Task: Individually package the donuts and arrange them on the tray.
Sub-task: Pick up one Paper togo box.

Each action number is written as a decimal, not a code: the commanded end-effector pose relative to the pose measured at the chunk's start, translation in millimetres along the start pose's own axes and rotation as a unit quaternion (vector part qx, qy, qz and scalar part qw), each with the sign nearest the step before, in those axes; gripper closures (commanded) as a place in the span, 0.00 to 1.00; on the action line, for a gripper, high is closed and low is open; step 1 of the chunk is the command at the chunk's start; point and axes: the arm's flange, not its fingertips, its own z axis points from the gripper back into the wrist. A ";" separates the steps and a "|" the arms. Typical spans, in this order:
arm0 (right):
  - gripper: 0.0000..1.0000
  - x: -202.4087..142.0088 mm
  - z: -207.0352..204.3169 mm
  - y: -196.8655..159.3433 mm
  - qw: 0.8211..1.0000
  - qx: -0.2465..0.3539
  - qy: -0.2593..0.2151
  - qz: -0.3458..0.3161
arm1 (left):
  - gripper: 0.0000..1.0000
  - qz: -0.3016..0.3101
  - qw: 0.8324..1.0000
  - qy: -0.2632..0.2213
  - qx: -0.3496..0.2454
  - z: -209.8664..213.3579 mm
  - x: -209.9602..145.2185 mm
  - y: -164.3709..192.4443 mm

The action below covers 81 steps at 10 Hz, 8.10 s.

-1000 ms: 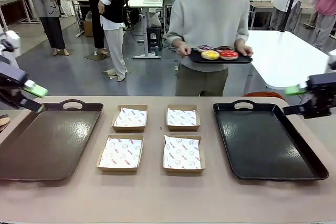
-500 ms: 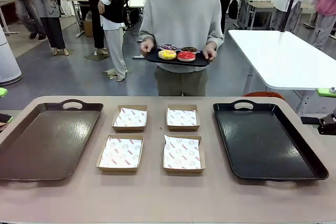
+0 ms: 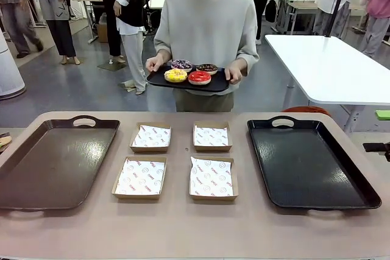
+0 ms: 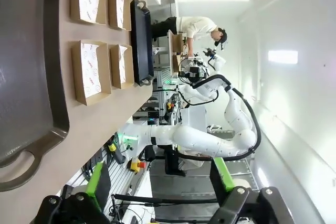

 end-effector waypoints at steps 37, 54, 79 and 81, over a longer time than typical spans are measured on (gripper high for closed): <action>0.00 -0.2 2.3 -1.1 1.000 0.000 -0.003 -0.002 | 0.00 -0.049 0.855 0.050 0.514 -302.9 50.4 -100.0; 0.00 -0.2 2.3 -1.1 1.000 0.000 -0.003 -0.002 | 0.92 -0.067 0.805 0.069 0.585 -375.1 61.2 -2.3; 0.00 -0.2 2.3 -1.1 1.000 0.000 -0.003 -0.002 | 1.00 -0.077 0.808 0.021 0.584 -368.6 181.3 -177.2; 0.00 -0.2 2.3 -1.1 1.000 0.000 -0.003 -0.002 | 1.00 -0.077 0.808 0.021 0.584 -368.6 181.3 -177.2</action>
